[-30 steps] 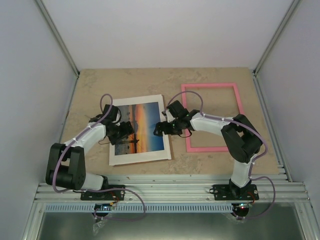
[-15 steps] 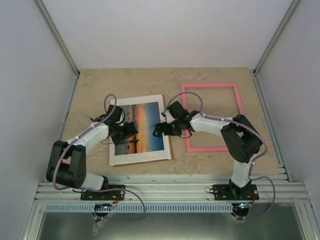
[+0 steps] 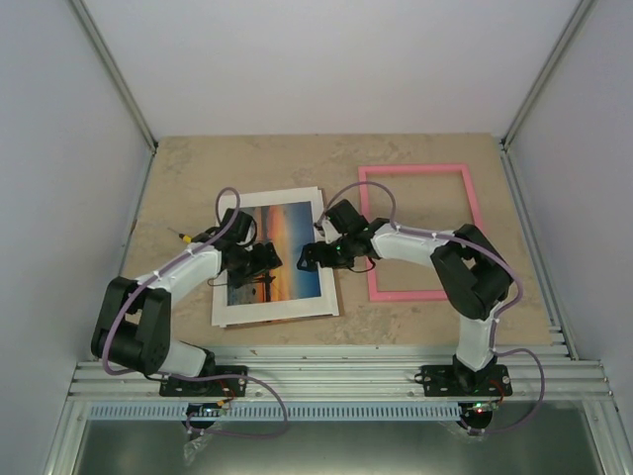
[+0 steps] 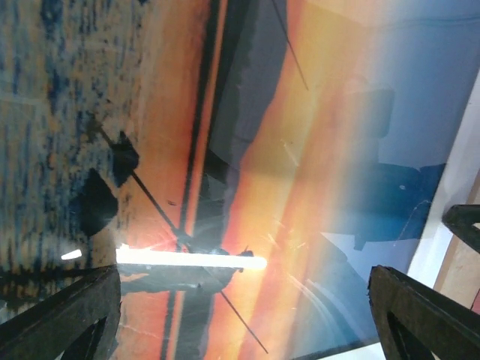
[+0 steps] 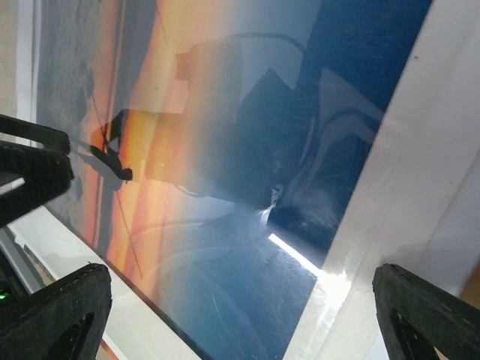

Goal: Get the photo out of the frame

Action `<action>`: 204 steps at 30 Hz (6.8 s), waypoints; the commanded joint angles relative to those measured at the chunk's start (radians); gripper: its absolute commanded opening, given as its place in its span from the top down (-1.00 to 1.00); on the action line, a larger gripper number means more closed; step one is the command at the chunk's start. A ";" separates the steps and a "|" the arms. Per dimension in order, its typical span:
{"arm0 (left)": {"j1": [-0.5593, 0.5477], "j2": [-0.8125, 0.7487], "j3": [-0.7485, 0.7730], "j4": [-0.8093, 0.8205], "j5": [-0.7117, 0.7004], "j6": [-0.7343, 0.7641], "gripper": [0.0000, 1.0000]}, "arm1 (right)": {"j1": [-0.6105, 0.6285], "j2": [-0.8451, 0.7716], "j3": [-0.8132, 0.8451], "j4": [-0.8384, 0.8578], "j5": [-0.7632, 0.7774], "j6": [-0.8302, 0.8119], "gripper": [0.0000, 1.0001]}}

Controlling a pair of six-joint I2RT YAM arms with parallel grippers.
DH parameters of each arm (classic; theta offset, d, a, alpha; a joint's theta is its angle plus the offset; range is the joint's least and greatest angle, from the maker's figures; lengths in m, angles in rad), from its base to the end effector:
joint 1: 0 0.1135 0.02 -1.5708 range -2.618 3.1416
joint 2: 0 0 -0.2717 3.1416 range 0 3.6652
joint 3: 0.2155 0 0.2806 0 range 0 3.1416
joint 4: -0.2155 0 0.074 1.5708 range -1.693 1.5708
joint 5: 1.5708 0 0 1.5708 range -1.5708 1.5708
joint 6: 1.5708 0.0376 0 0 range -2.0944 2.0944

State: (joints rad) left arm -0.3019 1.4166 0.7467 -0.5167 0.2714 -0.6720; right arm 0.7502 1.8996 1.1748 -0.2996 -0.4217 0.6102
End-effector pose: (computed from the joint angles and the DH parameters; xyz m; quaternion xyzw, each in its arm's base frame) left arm 0.2564 -0.0904 0.1566 -0.1536 0.9607 -0.2059 0.1050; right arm 0.2887 0.2901 0.1413 -0.1222 0.9353 0.3226 0.0784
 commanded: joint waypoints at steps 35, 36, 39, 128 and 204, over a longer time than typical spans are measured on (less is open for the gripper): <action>-0.128 -0.070 -0.102 0.046 0.023 -0.077 -0.88 | 0.004 -0.408 -0.514 0.224 -0.271 0.232 -0.87; -0.128 -0.067 -0.102 0.046 0.023 -0.077 -0.89 | 0.005 -0.407 -0.514 0.230 -0.273 0.234 -0.87; -0.128 -0.061 -0.110 0.053 0.028 -0.081 -0.88 | 0.008 -0.390 -0.518 0.246 -0.280 0.242 -0.87; -0.137 -0.112 -0.082 0.016 0.038 -0.103 -0.93 | 0.003 -0.118 -0.516 0.603 -0.227 0.479 0.84; -0.011 -0.126 -0.045 -0.094 -0.025 0.061 -0.99 | 0.123 -0.185 -0.566 0.602 -0.266 0.610 -0.33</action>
State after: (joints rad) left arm -0.3176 1.3140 0.7132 -0.6109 0.2283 -0.6193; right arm 0.8669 1.6829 0.6296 0.2573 -0.6651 1.1847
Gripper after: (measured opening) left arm 0.994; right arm 0.663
